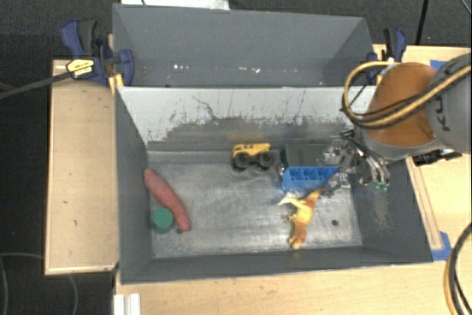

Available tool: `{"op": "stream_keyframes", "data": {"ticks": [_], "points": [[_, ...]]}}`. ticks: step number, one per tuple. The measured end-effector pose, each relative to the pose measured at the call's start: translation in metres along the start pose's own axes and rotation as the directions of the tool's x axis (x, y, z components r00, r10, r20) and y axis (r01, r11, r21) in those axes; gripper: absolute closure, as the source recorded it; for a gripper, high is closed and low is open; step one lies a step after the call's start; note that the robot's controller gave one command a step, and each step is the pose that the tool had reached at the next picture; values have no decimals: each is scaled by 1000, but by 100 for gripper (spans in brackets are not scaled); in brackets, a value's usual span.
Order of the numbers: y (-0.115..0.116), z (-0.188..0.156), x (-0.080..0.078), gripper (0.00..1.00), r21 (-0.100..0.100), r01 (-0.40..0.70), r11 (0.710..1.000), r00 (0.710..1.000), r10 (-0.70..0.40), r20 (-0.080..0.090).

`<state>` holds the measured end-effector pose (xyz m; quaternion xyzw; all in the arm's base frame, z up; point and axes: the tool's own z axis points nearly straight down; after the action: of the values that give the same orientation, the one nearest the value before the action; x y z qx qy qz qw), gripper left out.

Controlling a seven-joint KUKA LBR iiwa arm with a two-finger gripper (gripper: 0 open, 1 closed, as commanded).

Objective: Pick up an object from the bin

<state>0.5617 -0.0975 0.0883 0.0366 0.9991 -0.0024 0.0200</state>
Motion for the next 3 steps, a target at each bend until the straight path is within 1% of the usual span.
{"op": "stream_keyframes", "data": {"ticks": [3], "points": [[0, 0, 0, 100, 0, 1, 1000, 1000, -1, 0]]}}
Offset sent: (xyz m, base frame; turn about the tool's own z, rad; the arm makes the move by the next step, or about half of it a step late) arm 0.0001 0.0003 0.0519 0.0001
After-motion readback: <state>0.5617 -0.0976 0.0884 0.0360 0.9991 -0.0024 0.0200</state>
